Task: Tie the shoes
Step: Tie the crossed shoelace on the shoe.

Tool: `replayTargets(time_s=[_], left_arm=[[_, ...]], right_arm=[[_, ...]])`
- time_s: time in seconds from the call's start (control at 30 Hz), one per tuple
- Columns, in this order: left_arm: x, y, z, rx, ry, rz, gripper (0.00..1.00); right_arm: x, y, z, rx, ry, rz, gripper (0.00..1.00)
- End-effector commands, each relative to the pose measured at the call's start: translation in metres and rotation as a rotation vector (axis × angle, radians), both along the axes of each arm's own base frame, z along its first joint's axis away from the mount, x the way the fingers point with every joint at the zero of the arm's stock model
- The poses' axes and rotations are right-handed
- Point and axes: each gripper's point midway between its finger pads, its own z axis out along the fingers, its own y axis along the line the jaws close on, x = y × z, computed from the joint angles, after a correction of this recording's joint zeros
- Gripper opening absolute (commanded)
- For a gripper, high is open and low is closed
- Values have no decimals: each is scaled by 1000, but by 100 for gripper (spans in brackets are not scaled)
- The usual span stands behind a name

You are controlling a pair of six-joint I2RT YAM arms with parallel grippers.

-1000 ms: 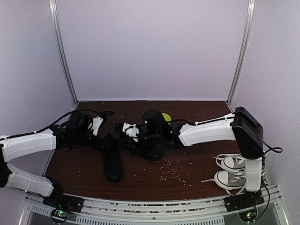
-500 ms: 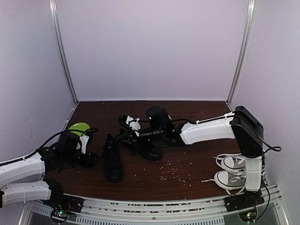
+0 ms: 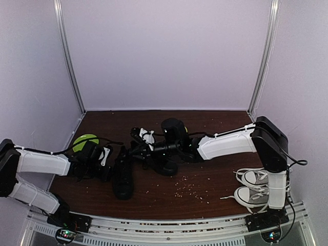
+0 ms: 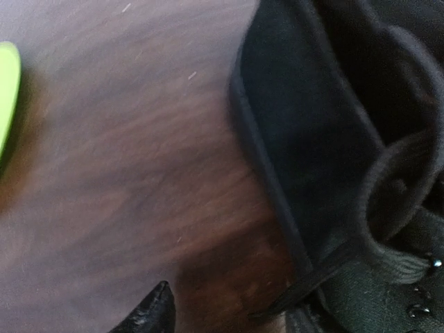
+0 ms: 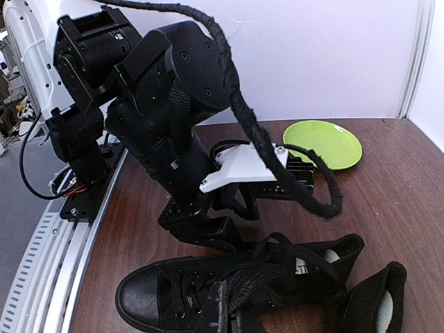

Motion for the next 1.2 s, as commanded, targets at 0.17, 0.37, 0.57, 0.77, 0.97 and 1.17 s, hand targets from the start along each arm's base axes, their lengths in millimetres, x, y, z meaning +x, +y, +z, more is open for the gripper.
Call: replayTargets(time_s=[0.17,0.37,0.57,0.77,0.97,1.17], left_arm=[[14,-37,15,-99,-76,-167,3],[5,-17,31,-129,-63,-15,0],[-18,38,56,-157,-70,344,0],[-39,83,84,-237,-155,555,0],[-57,131,84,-234,-182,750,0],[-62,159,87,-258,-233,916,0]], right_arm=[[2,-4,11,24,-9,2,0],[15,-23,20,46,8,-71,0],[29,-57,26,42,53,-202,0],[59,-116,-1,38,303,-377,0],[56,-148,-34,-18,474,-445,0],[59,-193,-65,-33,620,-560,0]])
